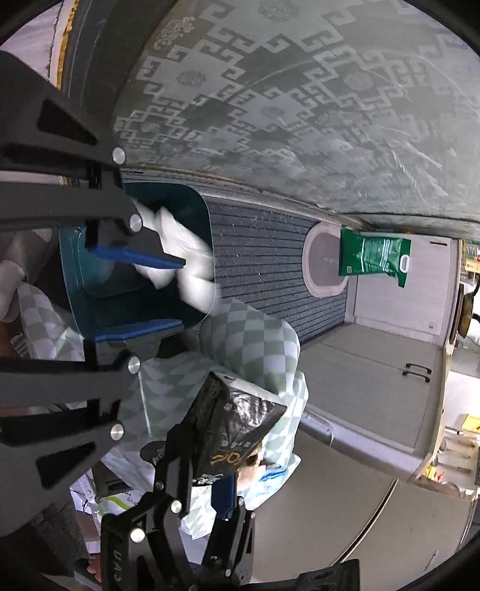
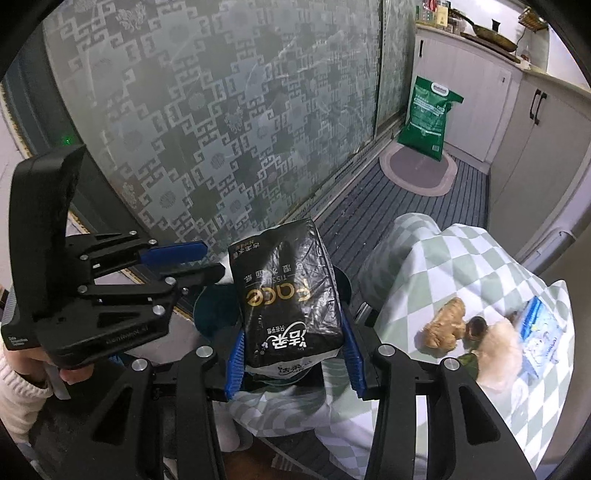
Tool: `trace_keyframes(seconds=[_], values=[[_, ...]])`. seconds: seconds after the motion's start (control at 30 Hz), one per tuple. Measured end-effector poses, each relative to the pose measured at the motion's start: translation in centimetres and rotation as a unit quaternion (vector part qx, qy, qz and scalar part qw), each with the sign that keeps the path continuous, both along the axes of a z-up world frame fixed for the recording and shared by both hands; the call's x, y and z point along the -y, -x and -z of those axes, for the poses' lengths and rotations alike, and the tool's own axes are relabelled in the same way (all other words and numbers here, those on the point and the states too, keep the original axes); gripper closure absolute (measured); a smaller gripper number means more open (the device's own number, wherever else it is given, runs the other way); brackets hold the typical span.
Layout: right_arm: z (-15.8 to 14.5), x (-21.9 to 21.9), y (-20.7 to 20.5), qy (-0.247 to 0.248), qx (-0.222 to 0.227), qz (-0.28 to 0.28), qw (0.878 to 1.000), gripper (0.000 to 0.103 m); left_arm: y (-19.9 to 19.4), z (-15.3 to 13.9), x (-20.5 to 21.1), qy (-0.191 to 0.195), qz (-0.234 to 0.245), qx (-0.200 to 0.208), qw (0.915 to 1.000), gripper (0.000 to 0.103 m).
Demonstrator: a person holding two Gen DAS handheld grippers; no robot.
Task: Collect trash
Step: 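Carry tissue and black package to the teal bin and open both grippers, then grasp the green lime with the left gripper while the right gripper grasps the blue tissue pack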
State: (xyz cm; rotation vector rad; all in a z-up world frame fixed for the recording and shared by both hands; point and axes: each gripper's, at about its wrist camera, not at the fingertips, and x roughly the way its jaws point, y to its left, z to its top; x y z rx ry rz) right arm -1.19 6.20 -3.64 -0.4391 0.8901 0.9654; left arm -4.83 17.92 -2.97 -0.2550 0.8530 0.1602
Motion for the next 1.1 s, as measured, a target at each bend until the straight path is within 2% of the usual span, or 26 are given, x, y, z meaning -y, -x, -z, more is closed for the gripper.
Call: trace_keyframes(seconds=[0.27, 0.4, 0.43, 0.7, 0.9, 1.1], values=[[0.6, -2.0, -0.4, 0.005, -0.01, -0.002, 1.0, 0.057, 0.8, 0.0, -1.0, -0.005, -0.005, 0.002, 1.0, 0.072], [0.9, -2.8, -0.4, 0.008, -0.012, -0.004, 1.0, 0.051, 1.3, -0.1, -2.0, -0.018, -0.023, 0.002, 0.9996, 0.072], [1.0, -2.9, -0.5, 0.006, -0.017, -0.005, 1.0, 0.046, 1.5, -0.2, -2.3, -0.017, -0.027, 0.003, 0.9995, 0.072], [0.0, -2.9, -0.8, -0.018, -0.015, 0.001, 1.0, 0.045, 2.2, -0.5, -3.1, -0.01, -0.029, 0.008, 0.9995, 0.067], [-2.2, -1.3, -1.1, -0.046, 0.003, 0.01, 0.999, 0.045, 1.8, -2.3, -1.4, -0.003, -0.004, 0.043, 0.9991, 0.063], [-4.3, 2.4, -2.9, -0.065, 0.022, 0.039, 0.997, 0.045, -0.2, -3.2, 2.4, 0.0, 0.043, 0.057, 0.9975, 0.057]])
